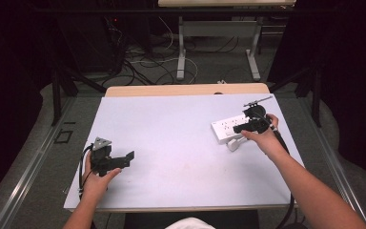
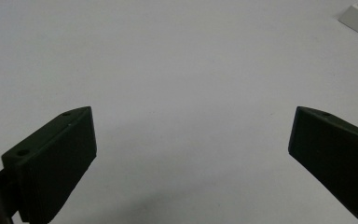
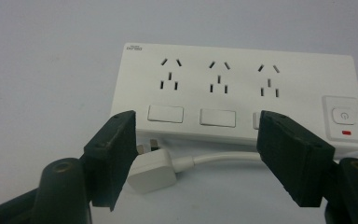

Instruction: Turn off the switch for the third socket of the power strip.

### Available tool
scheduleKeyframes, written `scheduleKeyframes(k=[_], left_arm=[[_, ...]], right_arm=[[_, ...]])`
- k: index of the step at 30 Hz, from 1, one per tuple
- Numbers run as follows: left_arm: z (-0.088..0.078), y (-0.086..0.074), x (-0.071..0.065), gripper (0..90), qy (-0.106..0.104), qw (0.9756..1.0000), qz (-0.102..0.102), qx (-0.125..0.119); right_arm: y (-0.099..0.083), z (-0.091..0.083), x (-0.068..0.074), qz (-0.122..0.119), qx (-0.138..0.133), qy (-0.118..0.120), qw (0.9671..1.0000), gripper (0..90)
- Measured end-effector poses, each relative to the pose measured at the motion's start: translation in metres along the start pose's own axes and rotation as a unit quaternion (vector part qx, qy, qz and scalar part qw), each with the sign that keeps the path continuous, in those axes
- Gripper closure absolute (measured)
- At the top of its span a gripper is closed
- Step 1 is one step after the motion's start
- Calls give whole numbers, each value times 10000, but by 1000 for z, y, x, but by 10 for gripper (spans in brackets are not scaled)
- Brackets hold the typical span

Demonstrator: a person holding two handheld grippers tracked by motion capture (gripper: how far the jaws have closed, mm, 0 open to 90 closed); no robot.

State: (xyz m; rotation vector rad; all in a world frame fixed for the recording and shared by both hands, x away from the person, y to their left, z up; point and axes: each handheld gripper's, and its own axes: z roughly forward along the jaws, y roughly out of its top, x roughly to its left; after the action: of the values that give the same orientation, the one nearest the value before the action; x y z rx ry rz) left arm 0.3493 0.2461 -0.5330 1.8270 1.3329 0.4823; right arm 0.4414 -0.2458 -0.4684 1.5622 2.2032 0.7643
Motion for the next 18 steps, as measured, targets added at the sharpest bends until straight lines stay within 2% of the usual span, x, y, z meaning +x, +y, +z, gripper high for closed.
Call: scheduleKeyframes(k=[5,10,14,16,18], left_arm=[[0,0,0,8,3,10000,0,-5],[0,0,0,8,6,10000,0,-22],[1,0,0,8,8,10000,6,-19],[1,0,0,8,8,10000,4,-19],[1,0,0,8,6,10000,4,-21]], right_arm=[[4,6,5,35,138,24,9999,307],[8,10,8,-45,175,61,9998,324],[11,13,14,54,233,130,9996,328],[11,15,15,-51,260,132,9996,329],[13,18,18,-16,307,148,9994,336]])
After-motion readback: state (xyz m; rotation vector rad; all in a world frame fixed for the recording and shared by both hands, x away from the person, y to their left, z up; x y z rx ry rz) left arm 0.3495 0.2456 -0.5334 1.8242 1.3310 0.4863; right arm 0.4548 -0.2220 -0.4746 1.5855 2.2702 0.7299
